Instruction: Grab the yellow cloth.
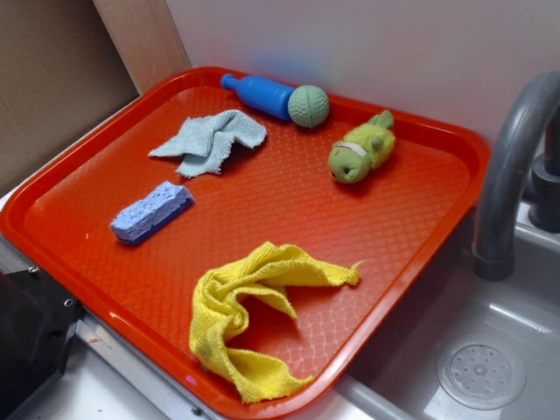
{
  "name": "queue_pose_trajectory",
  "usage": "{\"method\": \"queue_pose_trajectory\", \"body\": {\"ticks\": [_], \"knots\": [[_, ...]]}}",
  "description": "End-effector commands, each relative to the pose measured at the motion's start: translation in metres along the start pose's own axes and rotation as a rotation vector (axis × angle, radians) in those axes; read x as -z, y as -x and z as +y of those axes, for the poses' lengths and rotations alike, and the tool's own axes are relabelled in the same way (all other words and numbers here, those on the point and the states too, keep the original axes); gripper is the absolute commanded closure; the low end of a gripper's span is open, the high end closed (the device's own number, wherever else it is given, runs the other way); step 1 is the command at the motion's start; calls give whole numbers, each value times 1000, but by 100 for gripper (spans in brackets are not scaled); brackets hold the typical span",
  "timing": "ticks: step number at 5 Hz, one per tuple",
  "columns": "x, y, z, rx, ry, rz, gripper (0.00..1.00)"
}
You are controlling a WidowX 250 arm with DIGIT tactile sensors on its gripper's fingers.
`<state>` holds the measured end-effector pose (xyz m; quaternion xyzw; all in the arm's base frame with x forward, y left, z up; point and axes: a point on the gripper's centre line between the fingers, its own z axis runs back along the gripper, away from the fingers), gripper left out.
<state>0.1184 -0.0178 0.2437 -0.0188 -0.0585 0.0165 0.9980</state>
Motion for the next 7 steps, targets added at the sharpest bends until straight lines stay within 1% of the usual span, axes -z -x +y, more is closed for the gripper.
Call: {"method": "queue_pose_trajectory", "body": {"ticks": [1, 2, 3, 4, 5, 6, 7], "knots": [[0, 0, 0, 0, 0, 0, 0], [54, -12, -49, 245, 61, -6, 0], [106, -3, -96, 331, 36, -11, 0], [157, 6, -145, 378, 61, 22, 0], [205, 10, -147, 475, 108, 46, 0], [241, 2, -149, 531, 167, 69, 0], [237, 0, -143, 538, 189, 78, 100]]}}
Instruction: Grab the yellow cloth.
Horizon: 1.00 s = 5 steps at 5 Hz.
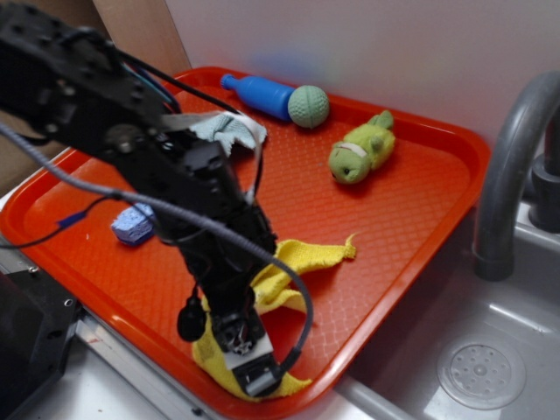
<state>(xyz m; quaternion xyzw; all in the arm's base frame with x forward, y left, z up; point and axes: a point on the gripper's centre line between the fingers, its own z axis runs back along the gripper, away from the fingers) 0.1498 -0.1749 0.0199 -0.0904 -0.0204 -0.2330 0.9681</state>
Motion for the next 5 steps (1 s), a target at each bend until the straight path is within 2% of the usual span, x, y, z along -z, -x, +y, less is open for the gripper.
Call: {"method": "queue_pose_trajectory", "body": {"ticks": [1, 2, 3, 4, 5], "knots": [[-11, 3, 18, 53, 11, -45, 100], [-17, 3, 22, 64, 5, -68, 100], [-17, 3, 21, 83, -8, -58, 100], [-69, 7, 28, 93, -95, -87, 100], [-125, 24, 56, -85, -95, -162, 100]]}}
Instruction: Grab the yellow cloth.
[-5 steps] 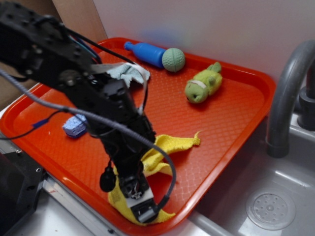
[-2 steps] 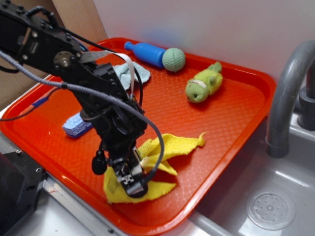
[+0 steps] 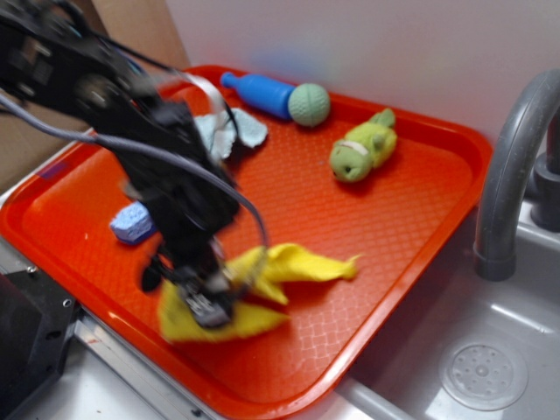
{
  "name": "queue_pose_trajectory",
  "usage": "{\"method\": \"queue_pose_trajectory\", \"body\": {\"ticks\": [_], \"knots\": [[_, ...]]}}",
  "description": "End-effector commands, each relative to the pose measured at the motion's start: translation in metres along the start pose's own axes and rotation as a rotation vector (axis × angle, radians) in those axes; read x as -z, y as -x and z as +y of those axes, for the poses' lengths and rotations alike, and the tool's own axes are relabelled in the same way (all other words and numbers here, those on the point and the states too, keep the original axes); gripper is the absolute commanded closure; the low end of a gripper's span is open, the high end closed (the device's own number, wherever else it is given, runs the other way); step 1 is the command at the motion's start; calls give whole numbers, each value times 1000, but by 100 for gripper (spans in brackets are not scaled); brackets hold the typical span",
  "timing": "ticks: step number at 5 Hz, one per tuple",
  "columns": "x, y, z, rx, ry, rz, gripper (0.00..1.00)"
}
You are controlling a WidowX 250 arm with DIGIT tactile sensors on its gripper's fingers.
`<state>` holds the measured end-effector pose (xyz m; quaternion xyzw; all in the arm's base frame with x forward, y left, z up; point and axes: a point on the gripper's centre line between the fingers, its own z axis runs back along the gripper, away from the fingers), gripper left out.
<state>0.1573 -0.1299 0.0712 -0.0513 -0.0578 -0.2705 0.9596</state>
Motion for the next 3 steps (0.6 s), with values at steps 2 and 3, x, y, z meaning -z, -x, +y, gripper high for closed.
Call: {"method": "queue_pose_trajectory", "body": {"ticks": [2, 3], "knots": [[-168, 5, 51, -434, -102, -73, 100], [-192, -4, 49, -441, -140, -13, 100]]}}
